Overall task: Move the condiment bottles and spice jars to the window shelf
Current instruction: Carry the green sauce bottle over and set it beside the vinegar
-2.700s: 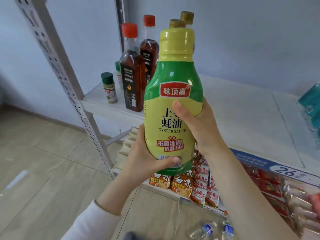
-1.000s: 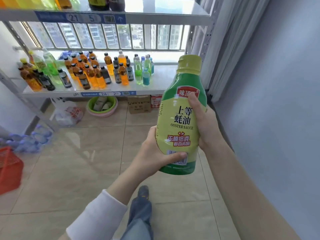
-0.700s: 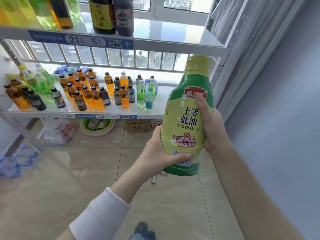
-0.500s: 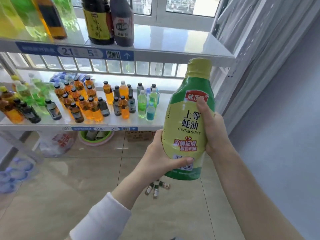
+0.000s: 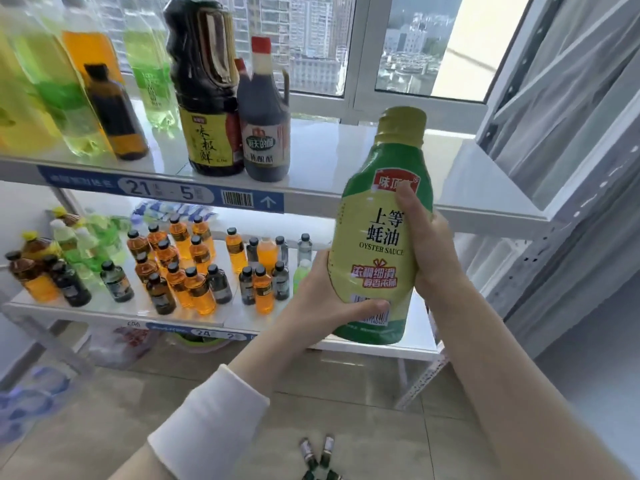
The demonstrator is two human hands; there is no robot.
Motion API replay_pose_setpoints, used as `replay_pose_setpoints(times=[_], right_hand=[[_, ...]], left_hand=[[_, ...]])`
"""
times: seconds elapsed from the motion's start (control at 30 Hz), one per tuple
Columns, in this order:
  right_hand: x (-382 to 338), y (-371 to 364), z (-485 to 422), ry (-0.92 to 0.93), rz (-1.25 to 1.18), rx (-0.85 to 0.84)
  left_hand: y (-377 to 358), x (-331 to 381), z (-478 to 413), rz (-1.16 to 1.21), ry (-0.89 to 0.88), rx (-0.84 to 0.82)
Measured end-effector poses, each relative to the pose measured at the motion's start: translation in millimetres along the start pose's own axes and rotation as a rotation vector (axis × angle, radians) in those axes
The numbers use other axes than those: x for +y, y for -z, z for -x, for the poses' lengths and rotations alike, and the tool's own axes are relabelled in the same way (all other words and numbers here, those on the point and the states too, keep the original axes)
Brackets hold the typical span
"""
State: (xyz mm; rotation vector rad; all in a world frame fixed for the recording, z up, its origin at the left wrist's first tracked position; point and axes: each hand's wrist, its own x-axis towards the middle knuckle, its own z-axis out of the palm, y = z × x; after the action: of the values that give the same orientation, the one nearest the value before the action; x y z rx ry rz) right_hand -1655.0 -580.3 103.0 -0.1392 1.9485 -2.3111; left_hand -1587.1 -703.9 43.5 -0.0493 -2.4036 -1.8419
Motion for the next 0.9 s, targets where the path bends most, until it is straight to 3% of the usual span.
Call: replay_pose_setpoints(times=[0.5,0.9], right_hand=[[-38.2,-67.4,-169.8,0.252,0.070,-0.022],[-16.2,-74.8,-226.6,0.385,0.086,-0.035]], left_hand=[[85.4,7.4,-178.7,-0.097,-0.069,0.036],[97.1,-12.7,-231.9,-0.129,-0.029,0.041]])
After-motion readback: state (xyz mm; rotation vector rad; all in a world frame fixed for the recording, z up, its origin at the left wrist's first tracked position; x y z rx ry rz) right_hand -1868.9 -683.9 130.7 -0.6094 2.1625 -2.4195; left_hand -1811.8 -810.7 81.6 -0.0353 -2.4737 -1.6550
